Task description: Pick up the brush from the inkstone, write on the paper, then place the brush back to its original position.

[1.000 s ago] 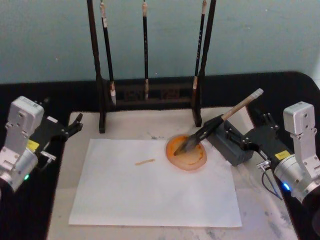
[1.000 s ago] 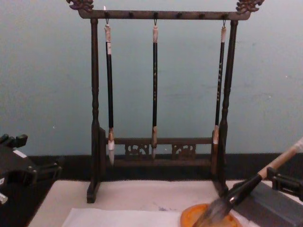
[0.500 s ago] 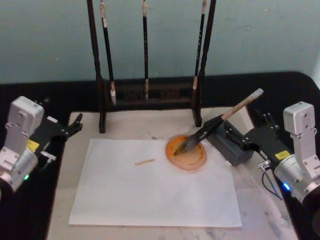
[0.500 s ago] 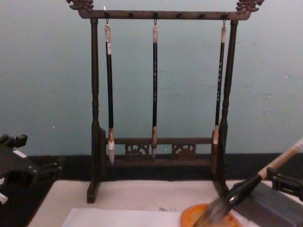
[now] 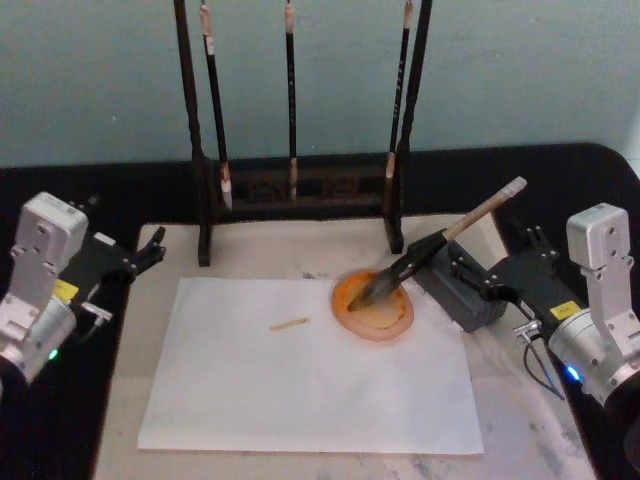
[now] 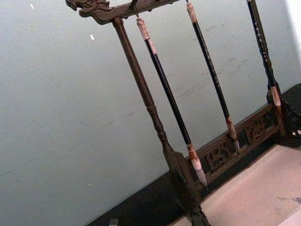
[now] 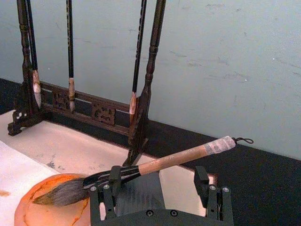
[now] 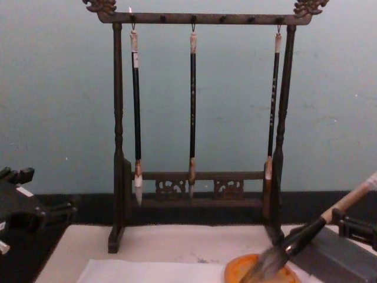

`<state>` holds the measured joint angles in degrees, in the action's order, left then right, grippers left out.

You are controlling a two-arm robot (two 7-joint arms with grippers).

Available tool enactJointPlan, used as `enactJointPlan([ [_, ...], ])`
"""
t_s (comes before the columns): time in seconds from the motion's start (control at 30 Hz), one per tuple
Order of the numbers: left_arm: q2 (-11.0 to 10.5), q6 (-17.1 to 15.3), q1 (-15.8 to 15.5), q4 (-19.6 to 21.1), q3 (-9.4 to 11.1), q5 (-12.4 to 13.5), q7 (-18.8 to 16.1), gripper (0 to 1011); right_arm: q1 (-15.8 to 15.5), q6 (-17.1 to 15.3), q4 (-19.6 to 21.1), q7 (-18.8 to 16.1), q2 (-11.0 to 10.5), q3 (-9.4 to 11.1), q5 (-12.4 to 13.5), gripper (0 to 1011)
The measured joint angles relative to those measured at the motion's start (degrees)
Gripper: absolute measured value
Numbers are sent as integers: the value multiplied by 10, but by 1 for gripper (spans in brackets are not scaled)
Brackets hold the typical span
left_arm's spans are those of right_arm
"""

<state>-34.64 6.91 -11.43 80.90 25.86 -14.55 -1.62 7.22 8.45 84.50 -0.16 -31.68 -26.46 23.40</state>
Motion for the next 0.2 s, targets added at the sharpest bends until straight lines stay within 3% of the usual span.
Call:
enactJointPlan([
  [0.2, 0, 0, 0, 0, 0, 0, 0, 1010, 0, 0, 0, 0, 0, 0, 0, 1000],
])
